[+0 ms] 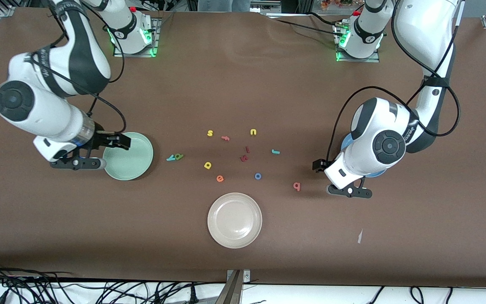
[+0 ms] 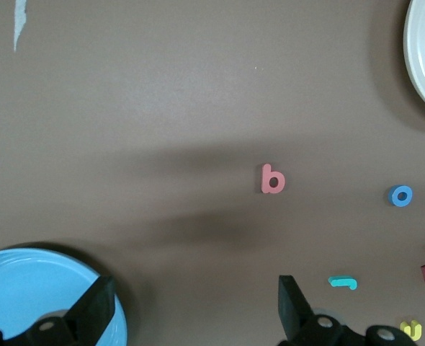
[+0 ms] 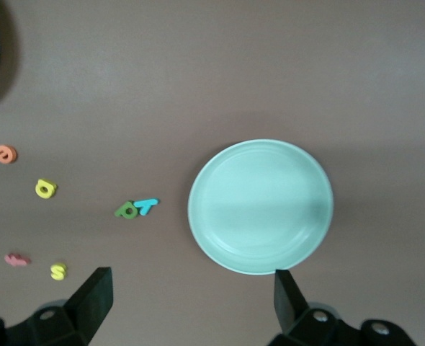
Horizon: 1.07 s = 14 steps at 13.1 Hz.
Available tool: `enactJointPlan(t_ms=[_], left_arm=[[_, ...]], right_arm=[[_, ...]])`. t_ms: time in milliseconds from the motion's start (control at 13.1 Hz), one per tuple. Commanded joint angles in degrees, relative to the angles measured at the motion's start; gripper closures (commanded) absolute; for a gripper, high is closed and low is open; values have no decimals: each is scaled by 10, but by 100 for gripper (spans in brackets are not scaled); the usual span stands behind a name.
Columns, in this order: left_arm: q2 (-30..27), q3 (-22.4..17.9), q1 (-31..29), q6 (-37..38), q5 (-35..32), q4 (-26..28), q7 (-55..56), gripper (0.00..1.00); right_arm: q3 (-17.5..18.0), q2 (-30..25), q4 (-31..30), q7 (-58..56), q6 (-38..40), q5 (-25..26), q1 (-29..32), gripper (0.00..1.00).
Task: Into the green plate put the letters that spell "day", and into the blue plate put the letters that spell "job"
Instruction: 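Grasp the pink b with the left gripper while the right gripper reaches the teal letter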
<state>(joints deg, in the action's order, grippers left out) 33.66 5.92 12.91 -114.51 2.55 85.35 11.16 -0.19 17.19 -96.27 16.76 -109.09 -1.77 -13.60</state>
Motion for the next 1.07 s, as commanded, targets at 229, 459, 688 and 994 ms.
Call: enactJointPlan(t_ms=[229, 459, 688, 994], left_arm=[[75, -6, 28, -62, 6, -41, 33, 0], [99, -8, 54, -120, 0, -41, 83, 0], [122, -10, 67, -166, -14, -40, 111, 0], [140, -11, 71, -185, -61, -40, 132, 0]], right_arm=[[29, 5, -116, 250, -152, -10, 2, 3], [29, 32, -134, 356, -204, -10, -20, 6], [29, 70, -132, 404, -235, -10, -43, 6], [28, 119, -133, 441, -295, -9, -67, 6]])
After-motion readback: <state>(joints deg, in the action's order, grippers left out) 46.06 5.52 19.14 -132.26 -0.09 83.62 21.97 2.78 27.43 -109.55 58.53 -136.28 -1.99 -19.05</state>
